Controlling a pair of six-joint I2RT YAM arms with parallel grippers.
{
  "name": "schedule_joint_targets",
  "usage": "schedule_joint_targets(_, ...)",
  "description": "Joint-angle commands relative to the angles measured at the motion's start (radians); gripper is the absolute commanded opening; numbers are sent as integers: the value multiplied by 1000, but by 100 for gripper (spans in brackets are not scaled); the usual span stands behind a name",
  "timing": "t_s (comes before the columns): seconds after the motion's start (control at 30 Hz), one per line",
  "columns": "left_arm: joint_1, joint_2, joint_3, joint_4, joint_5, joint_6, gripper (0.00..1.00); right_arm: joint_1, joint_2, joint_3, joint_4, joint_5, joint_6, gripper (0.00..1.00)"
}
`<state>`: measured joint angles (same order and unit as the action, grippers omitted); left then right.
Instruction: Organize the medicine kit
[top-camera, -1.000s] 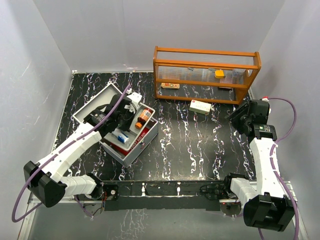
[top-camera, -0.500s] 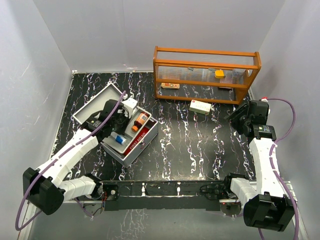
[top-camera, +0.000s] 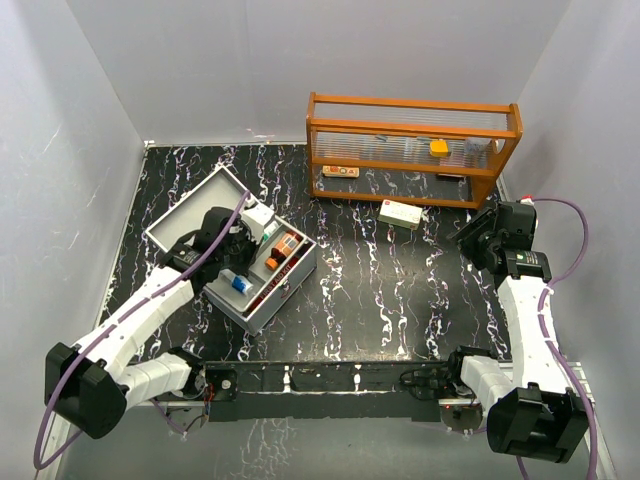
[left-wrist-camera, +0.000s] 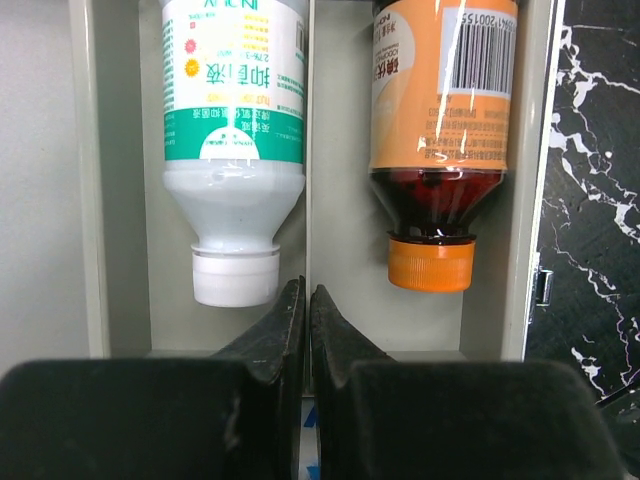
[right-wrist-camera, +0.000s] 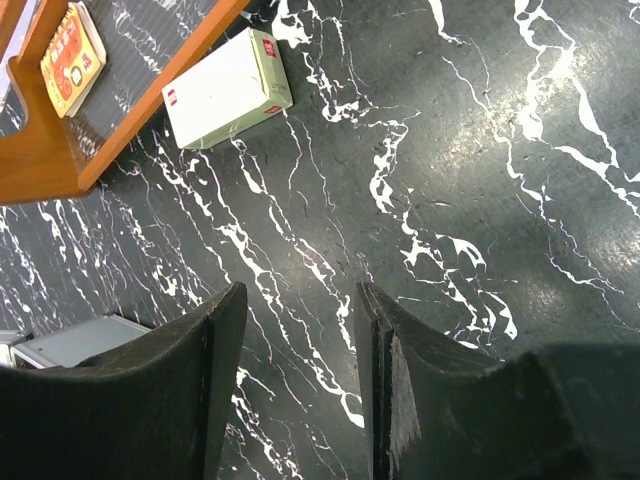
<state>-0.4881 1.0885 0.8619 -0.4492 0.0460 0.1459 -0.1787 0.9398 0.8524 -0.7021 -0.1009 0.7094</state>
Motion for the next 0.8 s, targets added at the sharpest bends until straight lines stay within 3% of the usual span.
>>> schedule_joint_targets(0.0, 5, -51, -9, 88, 12, 26, 0, 4, -6, -6, 58, -2, 4, 45)
schedule_joint_targets(0.53, 10, -46, -40, 99, -25, 20, 0, 4, 5, -10, 70, -18, 11, 45)
schedule_joint_targets(0.77, 11, -27, -29, 85, 57, 28, 0, 4, 4, -3, 62, -12, 5, 45)
